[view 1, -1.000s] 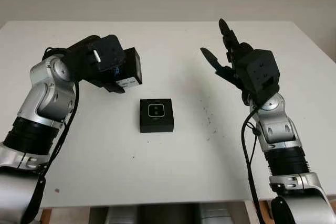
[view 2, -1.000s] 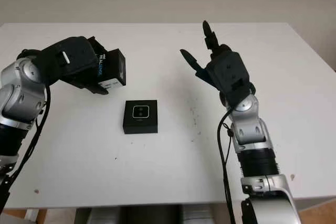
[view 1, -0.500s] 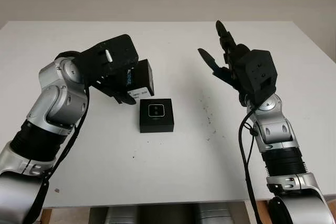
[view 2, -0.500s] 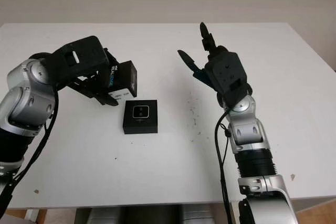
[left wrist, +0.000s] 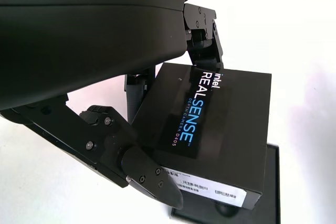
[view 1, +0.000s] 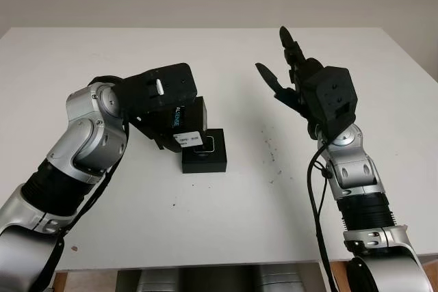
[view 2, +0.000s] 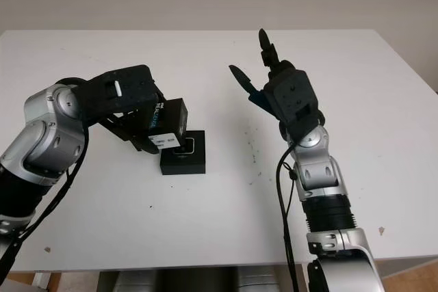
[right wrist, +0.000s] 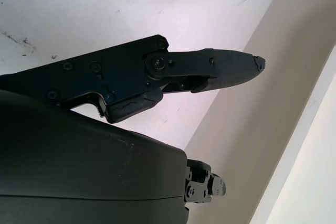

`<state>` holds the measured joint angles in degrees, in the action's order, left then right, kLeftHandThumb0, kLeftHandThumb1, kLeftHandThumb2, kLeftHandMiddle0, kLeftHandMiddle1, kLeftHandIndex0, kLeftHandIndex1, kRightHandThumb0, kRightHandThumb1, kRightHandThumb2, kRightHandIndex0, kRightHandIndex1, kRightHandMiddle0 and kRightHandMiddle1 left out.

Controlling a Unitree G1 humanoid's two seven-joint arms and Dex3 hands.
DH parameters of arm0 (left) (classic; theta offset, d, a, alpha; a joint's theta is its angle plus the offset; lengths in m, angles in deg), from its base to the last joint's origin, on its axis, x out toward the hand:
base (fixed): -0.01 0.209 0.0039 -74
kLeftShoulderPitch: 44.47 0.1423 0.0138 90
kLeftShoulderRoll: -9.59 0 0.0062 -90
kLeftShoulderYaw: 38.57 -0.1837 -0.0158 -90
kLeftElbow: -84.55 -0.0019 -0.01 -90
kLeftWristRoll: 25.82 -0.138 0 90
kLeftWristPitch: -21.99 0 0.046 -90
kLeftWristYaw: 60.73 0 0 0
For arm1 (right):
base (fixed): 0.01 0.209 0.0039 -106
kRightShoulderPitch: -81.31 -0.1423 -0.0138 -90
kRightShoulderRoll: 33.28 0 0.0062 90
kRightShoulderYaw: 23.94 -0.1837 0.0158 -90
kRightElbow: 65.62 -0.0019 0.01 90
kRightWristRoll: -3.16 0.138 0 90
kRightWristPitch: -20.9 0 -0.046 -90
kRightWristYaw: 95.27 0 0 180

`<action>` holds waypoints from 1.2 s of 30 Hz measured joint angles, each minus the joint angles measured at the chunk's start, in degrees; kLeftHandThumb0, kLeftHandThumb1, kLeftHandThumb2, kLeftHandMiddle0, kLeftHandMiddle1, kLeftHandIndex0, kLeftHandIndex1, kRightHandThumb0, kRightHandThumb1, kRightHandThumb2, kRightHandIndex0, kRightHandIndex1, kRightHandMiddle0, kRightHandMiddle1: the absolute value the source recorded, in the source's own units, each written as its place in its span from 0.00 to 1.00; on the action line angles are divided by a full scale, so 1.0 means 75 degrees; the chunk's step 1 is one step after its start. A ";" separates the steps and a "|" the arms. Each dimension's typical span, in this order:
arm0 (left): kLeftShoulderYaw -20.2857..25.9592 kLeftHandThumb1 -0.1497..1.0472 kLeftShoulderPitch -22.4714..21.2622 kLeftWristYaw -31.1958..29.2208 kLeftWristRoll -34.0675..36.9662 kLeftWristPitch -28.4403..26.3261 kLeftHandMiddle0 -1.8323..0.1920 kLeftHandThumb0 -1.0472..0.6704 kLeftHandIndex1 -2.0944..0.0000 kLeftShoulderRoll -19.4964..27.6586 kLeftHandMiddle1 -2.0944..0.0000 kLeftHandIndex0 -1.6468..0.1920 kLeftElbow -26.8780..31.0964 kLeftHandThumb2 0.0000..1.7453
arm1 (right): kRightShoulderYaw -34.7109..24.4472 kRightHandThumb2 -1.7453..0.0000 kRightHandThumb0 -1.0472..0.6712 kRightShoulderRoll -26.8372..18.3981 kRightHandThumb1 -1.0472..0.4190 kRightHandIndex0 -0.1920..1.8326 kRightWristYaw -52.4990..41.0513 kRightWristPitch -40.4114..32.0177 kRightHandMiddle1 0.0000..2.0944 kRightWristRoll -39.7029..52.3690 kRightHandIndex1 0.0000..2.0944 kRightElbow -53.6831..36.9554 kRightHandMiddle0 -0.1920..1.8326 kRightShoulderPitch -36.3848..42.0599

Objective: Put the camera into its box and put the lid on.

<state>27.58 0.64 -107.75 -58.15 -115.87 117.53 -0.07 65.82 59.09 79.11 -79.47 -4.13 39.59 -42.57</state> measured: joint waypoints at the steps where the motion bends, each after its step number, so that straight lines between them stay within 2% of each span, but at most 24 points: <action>1: -0.0037 1.00 -0.0003 -0.0034 -0.0005 -0.0033 0.77 0.43 0.24 -0.0007 0.22 0.80 0.0021 0.12 | 0.0000 0.81 0.15 0.0021 0.00 0.00 0.0000 0.0005 0.02 0.0011 0.02 0.0015 0.04 -0.0001; 6: -0.0180 1.00 -0.0076 -0.0135 -0.0059 -0.0186 0.75 0.43 0.20 -0.0055 0.17 0.76 0.0032 0.12 | -0.0002 0.81 0.15 0.0036 0.00 0.00 0.0000 0.0066 0.02 0.0039 0.02 0.0103 0.04 -0.0003; 12: -0.0192 1.00 -0.0268 -0.0167 0.0088 -0.0226 0.74 0.43 0.19 -0.0138 0.18 0.75 0.0003 0.12 | -0.0021 0.81 0.15 0.0089 0.00 0.00 0.0010 0.0068 0.02 0.0144 0.02 0.0210 0.04 -0.0004; 20: -0.0233 1.00 -0.0318 -0.0067 0.0158 -0.0250 0.74 0.46 0.12 -0.0367 0.08 0.74 -0.0086 0.13 | -0.0021 0.81 0.15 0.0092 0.00 0.00 0.0009 0.0068 0.02 0.0161 0.02 0.0218 0.04 -0.0006; 25: -0.0271 1.00 -0.0492 -0.0016 0.0188 -0.0415 0.74 0.45 0.11 -0.0561 0.06 0.74 -0.0227 0.13 | -0.0021 0.82 0.16 0.0105 0.00 0.00 -0.0002 0.0068 0.02 0.0185 0.00 0.0232 0.03 -0.0011; 31: -0.0286 1.00 -0.0498 0.0106 0.0258 -0.0023 0.75 0.45 0.11 -0.0603 0.05 0.73 -0.0403 0.14 | -0.0020 0.81 0.15 0.0151 0.00 0.00 0.0001 0.0089 0.02 0.0201 0.00 0.0239 0.03 -0.0012; 36: -0.0289 1.00 -0.0498 0.0101 0.0267 -0.0327 0.77 0.46 0.10 -0.0639 0.03 0.75 -0.0476 0.14 | -0.0021 0.81 0.16 0.0150 0.00 0.00 0.0002 0.0088 0.02 0.0196 0.01 0.0239 0.03 -0.0011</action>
<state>25.41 -3.10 -106.99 -56.14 -118.33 112.73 -3.63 65.66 60.21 79.13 -78.81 -2.66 41.39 -42.66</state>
